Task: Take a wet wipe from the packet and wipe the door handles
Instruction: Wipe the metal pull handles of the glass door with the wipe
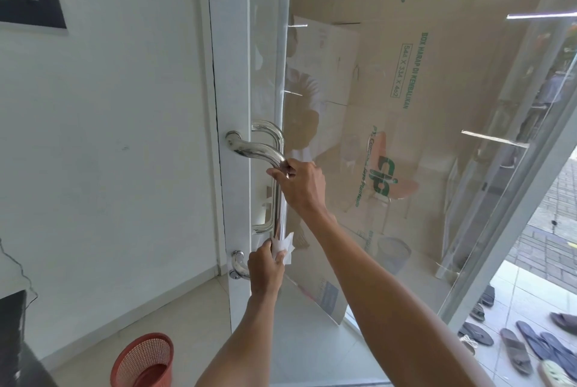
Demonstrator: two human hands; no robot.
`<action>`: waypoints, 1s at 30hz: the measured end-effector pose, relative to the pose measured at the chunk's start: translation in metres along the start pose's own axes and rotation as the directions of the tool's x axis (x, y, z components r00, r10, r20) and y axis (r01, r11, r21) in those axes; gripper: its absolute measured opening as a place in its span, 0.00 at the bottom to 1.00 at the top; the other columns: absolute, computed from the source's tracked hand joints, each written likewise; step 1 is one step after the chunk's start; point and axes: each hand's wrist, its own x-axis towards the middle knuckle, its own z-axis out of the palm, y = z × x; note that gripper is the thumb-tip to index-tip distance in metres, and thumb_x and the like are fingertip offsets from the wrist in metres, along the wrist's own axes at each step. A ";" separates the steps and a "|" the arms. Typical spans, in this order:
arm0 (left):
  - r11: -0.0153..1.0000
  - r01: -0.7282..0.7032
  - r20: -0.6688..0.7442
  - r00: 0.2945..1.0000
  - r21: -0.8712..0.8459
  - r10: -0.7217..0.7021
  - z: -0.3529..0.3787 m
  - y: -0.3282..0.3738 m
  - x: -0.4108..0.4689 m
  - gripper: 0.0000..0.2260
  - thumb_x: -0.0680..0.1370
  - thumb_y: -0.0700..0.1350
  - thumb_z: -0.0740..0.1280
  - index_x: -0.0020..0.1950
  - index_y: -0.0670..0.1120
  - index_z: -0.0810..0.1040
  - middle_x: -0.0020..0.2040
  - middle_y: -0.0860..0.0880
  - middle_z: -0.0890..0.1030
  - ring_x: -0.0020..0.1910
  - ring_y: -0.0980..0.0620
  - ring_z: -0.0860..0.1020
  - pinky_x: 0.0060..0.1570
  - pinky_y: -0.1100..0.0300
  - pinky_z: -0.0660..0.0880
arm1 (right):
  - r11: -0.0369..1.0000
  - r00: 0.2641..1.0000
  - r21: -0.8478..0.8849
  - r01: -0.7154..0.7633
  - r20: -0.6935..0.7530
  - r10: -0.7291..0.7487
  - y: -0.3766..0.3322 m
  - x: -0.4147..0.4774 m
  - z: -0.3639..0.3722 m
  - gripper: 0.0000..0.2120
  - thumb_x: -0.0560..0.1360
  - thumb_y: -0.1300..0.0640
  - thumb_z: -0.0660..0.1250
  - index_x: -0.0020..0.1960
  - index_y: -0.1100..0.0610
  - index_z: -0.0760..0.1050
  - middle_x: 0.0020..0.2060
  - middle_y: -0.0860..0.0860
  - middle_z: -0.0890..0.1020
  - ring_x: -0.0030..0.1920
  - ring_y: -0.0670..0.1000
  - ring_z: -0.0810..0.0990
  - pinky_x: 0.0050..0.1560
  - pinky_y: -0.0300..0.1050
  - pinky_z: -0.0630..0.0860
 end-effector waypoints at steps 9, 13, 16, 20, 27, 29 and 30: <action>0.985 -0.007 0.155 0.988 0.170 -0.020 0.002 -0.017 0.000 0.11 0.76 0.44 0.69 0.51 0.36 0.79 0.49 0.40 0.84 0.52 0.40 0.80 0.50 0.50 0.74 | 1.000 1.000 0.003 0.008 -0.002 -0.008 0.001 0.000 0.001 0.17 0.70 0.42 0.73 0.41 0.57 0.81 0.36 0.51 0.85 0.42 0.55 0.80 0.47 0.47 0.76; 0.958 -0.072 0.246 0.969 0.277 0.001 0.002 -0.025 0.001 0.11 0.79 0.45 0.66 0.55 0.38 0.77 0.53 0.41 0.82 0.56 0.41 0.78 0.51 0.53 0.72 | 1.000 1.000 -0.009 0.018 -0.016 -0.018 0.004 0.001 0.003 0.17 0.70 0.41 0.72 0.40 0.56 0.80 0.35 0.50 0.84 0.40 0.54 0.79 0.51 0.47 0.73; 0.925 -0.099 0.294 0.956 0.366 -0.014 0.001 -0.025 -0.001 0.11 0.80 0.43 0.63 0.60 0.39 0.76 0.56 0.41 0.81 0.58 0.42 0.78 0.53 0.54 0.73 | 0.999 0.999 -0.002 0.033 -0.022 -0.033 0.004 0.001 0.003 0.17 0.70 0.42 0.73 0.41 0.58 0.80 0.36 0.52 0.85 0.39 0.54 0.80 0.55 0.46 0.71; 0.878 -0.149 0.342 0.940 0.455 -0.017 0.002 -0.025 -0.006 0.13 0.79 0.36 0.62 0.63 0.41 0.75 0.58 0.40 0.81 0.59 0.42 0.79 0.56 0.53 0.75 | 1.000 0.999 -0.007 0.023 -0.032 -0.023 0.004 0.002 0.005 0.17 0.70 0.41 0.72 0.41 0.55 0.80 0.36 0.50 0.85 0.41 0.54 0.80 0.53 0.46 0.72; 0.844 -0.182 0.362 0.932 0.504 -0.015 0.010 -0.041 -0.007 0.17 0.77 0.37 0.66 0.66 0.39 0.70 0.63 0.43 0.76 0.62 0.48 0.75 0.60 0.59 0.74 | 1.000 0.999 0.010 0.026 -0.041 -0.025 0.004 0.001 0.004 0.17 0.70 0.42 0.73 0.40 0.56 0.80 0.36 0.50 0.85 0.38 0.53 0.81 0.62 0.52 0.71; 0.823 -0.203 0.375 0.927 0.531 -0.013 0.012 -0.046 -0.005 0.21 0.75 0.35 0.66 0.68 0.37 0.67 0.64 0.41 0.74 0.64 0.47 0.72 0.64 0.59 0.71 | 1.000 0.999 -0.001 0.026 -0.038 -0.026 0.003 0.001 0.003 0.17 0.70 0.42 0.72 0.40 0.57 0.79 0.36 0.51 0.85 0.39 0.54 0.80 0.60 0.51 0.72; 0.807 -0.209 0.378 0.926 0.552 -0.019 0.013 -0.048 -0.004 0.23 0.75 0.35 0.65 0.69 0.36 0.66 0.65 0.40 0.73 0.66 0.46 0.70 0.66 0.59 0.69 | 1.000 0.999 -0.004 0.025 -0.038 -0.025 0.003 0.001 0.004 0.17 0.71 0.42 0.72 0.40 0.57 0.79 0.36 0.51 0.85 0.39 0.54 0.80 0.59 0.50 0.72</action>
